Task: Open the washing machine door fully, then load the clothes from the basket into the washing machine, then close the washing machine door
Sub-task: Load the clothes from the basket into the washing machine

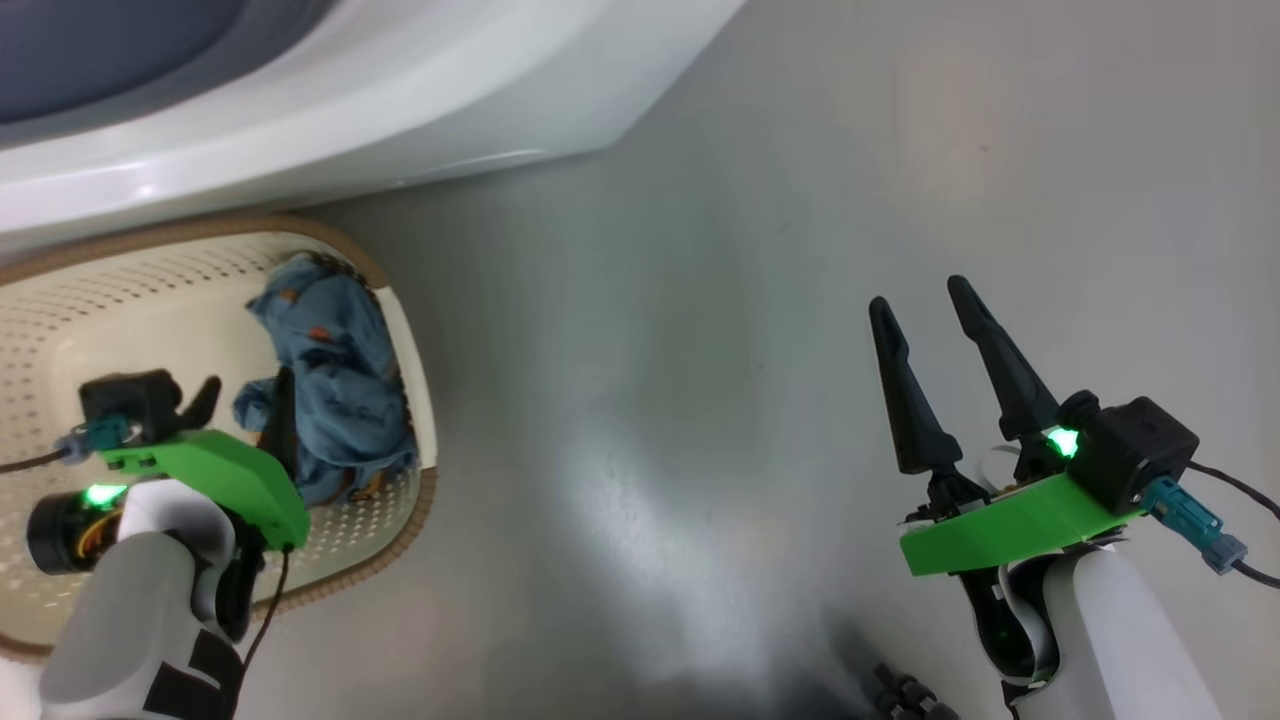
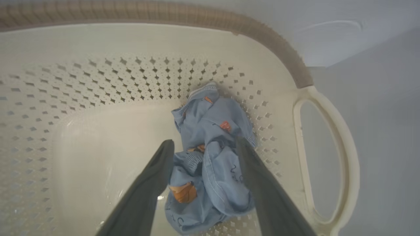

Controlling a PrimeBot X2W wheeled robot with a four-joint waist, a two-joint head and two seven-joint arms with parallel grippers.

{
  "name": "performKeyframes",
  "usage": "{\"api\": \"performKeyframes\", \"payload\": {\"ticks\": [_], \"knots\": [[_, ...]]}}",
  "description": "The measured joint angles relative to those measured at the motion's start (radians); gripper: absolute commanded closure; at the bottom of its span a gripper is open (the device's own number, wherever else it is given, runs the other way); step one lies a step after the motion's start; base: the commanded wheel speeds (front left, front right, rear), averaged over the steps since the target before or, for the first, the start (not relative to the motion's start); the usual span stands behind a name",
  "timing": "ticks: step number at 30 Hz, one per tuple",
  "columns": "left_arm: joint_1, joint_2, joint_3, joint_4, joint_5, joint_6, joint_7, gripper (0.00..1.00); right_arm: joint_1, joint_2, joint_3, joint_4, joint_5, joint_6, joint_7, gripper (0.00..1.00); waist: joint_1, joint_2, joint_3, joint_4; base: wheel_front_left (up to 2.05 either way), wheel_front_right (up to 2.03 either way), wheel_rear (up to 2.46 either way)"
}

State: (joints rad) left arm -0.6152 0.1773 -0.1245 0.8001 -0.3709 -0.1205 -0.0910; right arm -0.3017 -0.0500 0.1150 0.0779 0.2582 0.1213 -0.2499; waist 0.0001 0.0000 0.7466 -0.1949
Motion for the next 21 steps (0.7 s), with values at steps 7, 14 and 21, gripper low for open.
{"api": "performKeyframes", "payload": {"ticks": [7,14,21], "knots": [[-0.043,0.022,-0.056,0.104,-0.037,-0.008,0.031,0.0,-0.008,0.0,0.002,-0.003,0.009,0.0,0.0,0.0,-0.0001,0.0,0.036,-0.024,0.0,0.0,0.0],[-0.077,0.041,-0.109,0.171,-0.053,-0.008,0.049,0.0,-0.012,0.0,0.005,-0.002,0.029,0.0,0.0,0.0,0.0,0.0,0.06,-0.035,0.0,0.0,0.0],[-0.105,0.048,-0.143,0.193,-0.121,-0.009,0.066,0.0,-0.032,0.0,0.006,-0.003,0.035,0.0,0.0,0.0,-0.0001,0.0,0.076,-0.041,0.0,0.0,0.0]]}}
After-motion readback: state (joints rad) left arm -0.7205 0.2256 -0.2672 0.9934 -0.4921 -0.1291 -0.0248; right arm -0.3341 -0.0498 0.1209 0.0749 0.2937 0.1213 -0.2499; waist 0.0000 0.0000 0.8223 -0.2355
